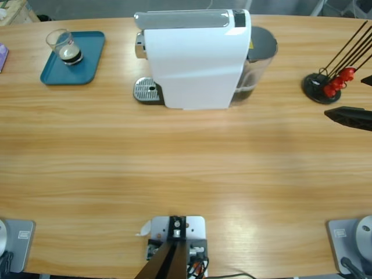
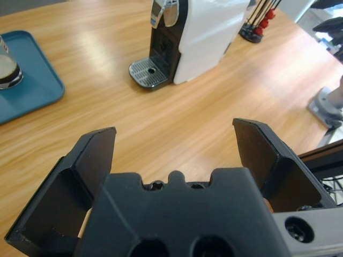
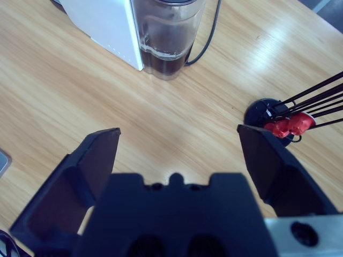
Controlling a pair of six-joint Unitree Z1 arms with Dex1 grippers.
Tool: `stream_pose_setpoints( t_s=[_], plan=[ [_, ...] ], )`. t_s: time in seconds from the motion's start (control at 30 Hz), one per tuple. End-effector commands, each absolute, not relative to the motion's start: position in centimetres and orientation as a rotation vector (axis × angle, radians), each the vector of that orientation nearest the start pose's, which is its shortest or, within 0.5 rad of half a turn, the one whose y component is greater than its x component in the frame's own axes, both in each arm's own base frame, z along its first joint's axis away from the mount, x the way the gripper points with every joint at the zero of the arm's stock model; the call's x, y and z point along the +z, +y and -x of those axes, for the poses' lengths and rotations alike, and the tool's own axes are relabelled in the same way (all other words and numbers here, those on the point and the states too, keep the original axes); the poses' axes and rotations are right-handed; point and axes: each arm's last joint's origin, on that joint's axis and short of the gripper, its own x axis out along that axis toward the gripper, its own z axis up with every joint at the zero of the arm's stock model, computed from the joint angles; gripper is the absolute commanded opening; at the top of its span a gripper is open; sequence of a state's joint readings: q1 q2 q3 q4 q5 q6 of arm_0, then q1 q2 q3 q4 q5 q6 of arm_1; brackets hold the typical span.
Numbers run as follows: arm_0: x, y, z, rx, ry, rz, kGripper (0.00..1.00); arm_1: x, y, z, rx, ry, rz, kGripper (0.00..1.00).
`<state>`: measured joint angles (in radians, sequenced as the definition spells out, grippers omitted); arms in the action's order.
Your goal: Pour coffee
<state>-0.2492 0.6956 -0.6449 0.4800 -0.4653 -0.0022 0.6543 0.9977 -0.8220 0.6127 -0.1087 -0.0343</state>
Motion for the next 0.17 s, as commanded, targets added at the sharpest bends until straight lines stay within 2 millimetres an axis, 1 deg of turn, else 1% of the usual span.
stream_pose_setpoints(
  t_s=[0.03, 0.17],
  plan=[
    [30.4, -3.3, -3.5, -0.734, 0.536, 0.049, 0.896, 31.9, 6.7, -9.8, 0.493, 0.73, 0.353, 1.0],
    [30.6, -3.7, -4.9, -0.729, 0.596, 0.056, 0.89, 31.8, 7.0, -10.3, 0.49, 0.752, 0.363, 1.0]
  ],
)
